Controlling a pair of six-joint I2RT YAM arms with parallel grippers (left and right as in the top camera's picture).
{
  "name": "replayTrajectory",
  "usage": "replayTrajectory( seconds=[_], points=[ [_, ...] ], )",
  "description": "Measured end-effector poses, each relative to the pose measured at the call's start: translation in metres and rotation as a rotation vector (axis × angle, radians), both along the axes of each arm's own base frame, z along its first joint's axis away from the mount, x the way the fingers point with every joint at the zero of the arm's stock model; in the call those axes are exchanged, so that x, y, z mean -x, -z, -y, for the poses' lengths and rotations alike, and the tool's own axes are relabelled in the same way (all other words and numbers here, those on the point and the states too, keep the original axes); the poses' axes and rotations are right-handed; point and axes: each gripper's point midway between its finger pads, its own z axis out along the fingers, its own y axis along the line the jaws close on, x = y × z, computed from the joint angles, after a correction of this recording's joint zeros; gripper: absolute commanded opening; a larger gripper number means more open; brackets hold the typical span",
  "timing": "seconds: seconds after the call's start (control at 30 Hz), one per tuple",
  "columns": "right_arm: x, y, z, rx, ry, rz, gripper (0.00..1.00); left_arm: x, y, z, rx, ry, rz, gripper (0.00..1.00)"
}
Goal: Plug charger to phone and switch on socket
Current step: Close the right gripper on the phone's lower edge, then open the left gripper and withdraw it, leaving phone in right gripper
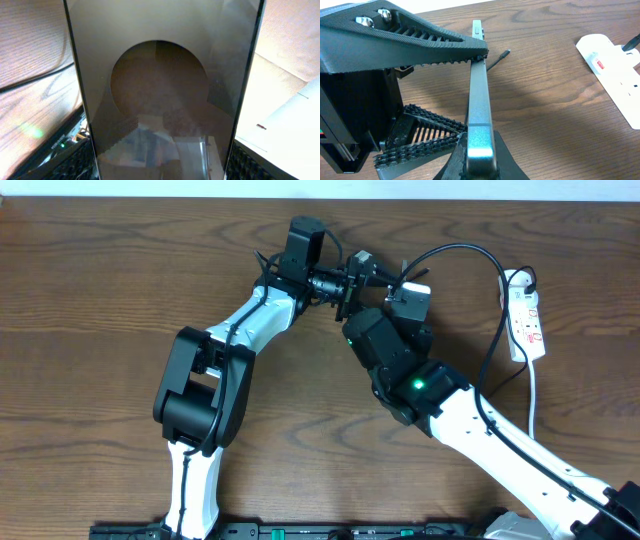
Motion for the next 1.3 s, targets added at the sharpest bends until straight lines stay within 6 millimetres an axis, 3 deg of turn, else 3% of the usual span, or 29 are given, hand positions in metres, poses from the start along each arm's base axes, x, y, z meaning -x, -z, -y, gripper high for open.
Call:
replayTrajectory(
  seconds=[0.17,0.3,0.5,0.7,0.87,1.0,1.07,1.17,1.2,1.3],
  points=[
    [0.006,-0.011,0.002,-0.021,-0.018,0.005,0.01,0.005,-0.003,0.0,0.016,0.03,0.0,0.97],
    [0.016,-0.024,0.007,-0.041,-0.033,0.009,0.01,0.01,-0.006,0.001,0.03,0.056,0.005,0.99],
    [0.037,-0.039,0.027,-0.026,-0.026,-0.001,0.01,0.002,-0.005,-0.006,0.033,0.03,0.033,0.99],
    [0.081,-0.066,0.068,-0.079,0.032,0.004,0.01,-0.021,-0.001,-0.024,0.035,-0.045,0.168,0.99],
    [0.111,-0.063,0.102,-0.024,0.101,-0.049,0.01,-0.033,0.002,-0.034,0.029,-0.087,0.243,0.99],
    [0.119,-0.058,0.112,-0.016,0.15,-0.067,0.01,-0.04,0.009,-0.046,-0.026,-0.138,0.238,0.99],
    [0.119,-0.058,0.113,-0.031,0.17,-0.06,0.01,-0.035,0.019,-0.059,-0.142,-0.189,0.172,0.98],
    [0.118,-0.059,0.113,-0.068,0.199,-0.044,0.01,-0.003,0.025,-0.099,-0.477,-0.252,0.159,0.98],
    [0.117,-0.06,0.113,-0.077,0.207,-0.038,0.01,0.018,0.025,-0.12,-0.627,-0.252,0.168,0.98],
    [0.113,-0.062,0.11,-0.127,0.229,-0.014,0.01,0.051,-0.001,-0.165,-0.878,-0.267,0.298,0.98]
  ],
)
